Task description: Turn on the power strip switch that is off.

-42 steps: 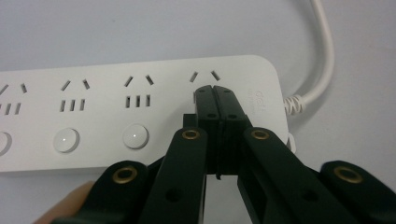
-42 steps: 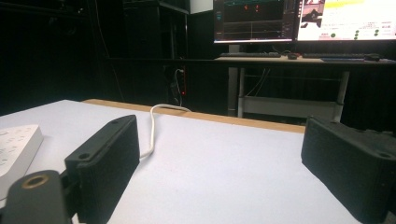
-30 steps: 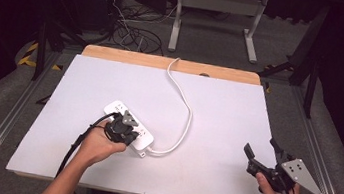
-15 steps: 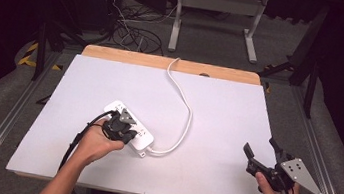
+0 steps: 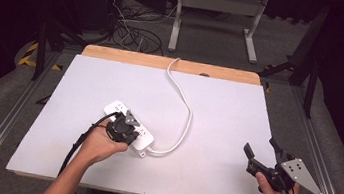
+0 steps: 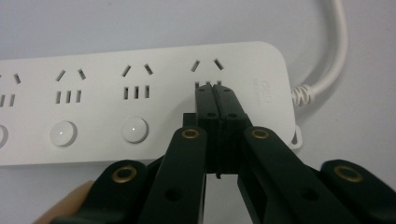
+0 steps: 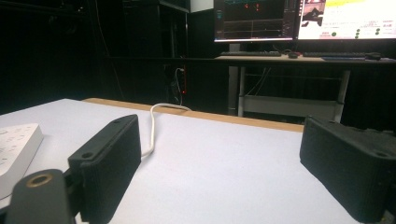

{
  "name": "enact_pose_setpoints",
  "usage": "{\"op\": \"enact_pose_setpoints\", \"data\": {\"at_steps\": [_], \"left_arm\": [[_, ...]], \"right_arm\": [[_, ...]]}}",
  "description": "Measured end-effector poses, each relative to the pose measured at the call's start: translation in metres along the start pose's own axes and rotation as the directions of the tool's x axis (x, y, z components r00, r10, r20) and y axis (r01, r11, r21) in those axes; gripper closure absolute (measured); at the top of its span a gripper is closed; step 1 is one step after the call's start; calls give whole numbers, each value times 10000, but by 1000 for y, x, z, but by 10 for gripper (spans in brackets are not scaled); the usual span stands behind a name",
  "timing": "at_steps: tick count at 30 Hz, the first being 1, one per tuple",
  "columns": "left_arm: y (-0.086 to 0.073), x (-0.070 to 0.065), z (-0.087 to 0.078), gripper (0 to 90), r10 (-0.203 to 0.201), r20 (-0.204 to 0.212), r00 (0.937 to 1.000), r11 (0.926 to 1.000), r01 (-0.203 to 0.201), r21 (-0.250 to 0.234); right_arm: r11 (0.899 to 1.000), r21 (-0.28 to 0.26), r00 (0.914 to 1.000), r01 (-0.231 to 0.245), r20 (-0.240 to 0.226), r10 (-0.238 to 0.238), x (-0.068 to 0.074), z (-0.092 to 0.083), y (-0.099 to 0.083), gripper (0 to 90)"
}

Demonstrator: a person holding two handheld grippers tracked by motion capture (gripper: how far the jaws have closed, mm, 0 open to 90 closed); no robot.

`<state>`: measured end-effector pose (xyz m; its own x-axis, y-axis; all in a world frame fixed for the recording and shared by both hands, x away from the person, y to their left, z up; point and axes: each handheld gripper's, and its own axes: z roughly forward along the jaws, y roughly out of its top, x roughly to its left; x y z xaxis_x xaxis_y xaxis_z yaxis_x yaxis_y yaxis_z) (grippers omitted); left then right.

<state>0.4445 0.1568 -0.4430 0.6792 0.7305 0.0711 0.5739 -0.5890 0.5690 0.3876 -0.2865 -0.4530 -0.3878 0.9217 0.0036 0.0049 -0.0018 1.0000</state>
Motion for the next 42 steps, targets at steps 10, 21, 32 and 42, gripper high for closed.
{"op": "enact_pose_setpoints", "data": {"at_steps": [10, 21, 32, 42], "left_arm": [[5, -11, 7, 900, 119, -572, 9983, 9999, -124, -89], [1, 1, -5, 899, -340, 272, 9991, 9963, 360, -781], [-3, 2, 0, 899, -231, 132, 9996, 9994, 234, -243], [-4, -2, 2, 899, -338, 110, 9994, 9993, 340, -145]], "right_arm": [[10000, 4, 10000, -4, -42, 4, 1, 0, 0, 132], [10000, 7, 10000, -45, -15, 46, -1, -1, 0, 132], [10000, 55, 10000, -51, -15, 51, 0, 1, 0, 132], [10000, -25, 10000, -33, -57, 33, 1, 0, 1, 133]]}}
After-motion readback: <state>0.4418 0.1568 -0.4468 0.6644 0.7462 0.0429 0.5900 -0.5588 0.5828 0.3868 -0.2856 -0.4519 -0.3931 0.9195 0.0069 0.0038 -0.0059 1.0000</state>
